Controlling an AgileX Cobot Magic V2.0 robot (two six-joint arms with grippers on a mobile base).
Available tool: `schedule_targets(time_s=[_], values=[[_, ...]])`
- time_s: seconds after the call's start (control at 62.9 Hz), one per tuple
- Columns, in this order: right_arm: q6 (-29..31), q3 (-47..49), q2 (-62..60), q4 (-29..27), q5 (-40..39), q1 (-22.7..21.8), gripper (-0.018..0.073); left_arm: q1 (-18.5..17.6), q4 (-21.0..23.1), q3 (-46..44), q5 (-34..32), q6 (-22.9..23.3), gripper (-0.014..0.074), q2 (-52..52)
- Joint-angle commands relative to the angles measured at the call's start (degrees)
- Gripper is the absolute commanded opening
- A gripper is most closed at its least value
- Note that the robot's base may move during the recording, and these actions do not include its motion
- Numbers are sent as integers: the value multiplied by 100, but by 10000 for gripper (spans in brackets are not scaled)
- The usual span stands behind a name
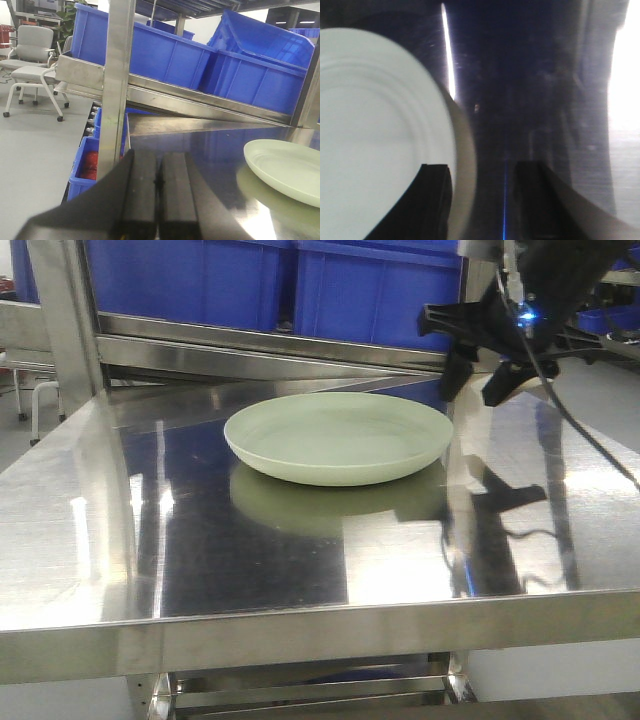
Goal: Place green plate on second shelf with right arm
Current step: 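Lower the right gripper onto the plate rim nearest the robot, then close the right gripper on the rim and lift the plate up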
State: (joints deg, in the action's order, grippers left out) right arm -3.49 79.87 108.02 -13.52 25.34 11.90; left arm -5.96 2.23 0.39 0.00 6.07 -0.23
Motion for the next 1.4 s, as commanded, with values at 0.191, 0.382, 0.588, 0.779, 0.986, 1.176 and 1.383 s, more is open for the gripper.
schedule_targets(time_s=[0.191,0.382,0.588,0.779,0.986,1.176,1.383], values=[[-45,209,-293,-84,-227,96,406,-42,34,234,-454,17,130,-92],[-45,209,-96,-113,-325,209,406,-42,34,234,-454,17,130,-92],[-45,209,142,-473,-189,209,405,-42,34,234,-454,17,130,-92],[-31,209,155,-592,-227,209,403,-42,34,234,-454,17,130,-92],[33,209,160,-592,-226,209,364,-42,34,234,-454,17,130,-92],[54,209,160,-592,-196,209,251,-42,34,234,-454,17,130,-92],[76,210,160,-592,-87,209,39,-42,34,234,-454,17,130,-92]])
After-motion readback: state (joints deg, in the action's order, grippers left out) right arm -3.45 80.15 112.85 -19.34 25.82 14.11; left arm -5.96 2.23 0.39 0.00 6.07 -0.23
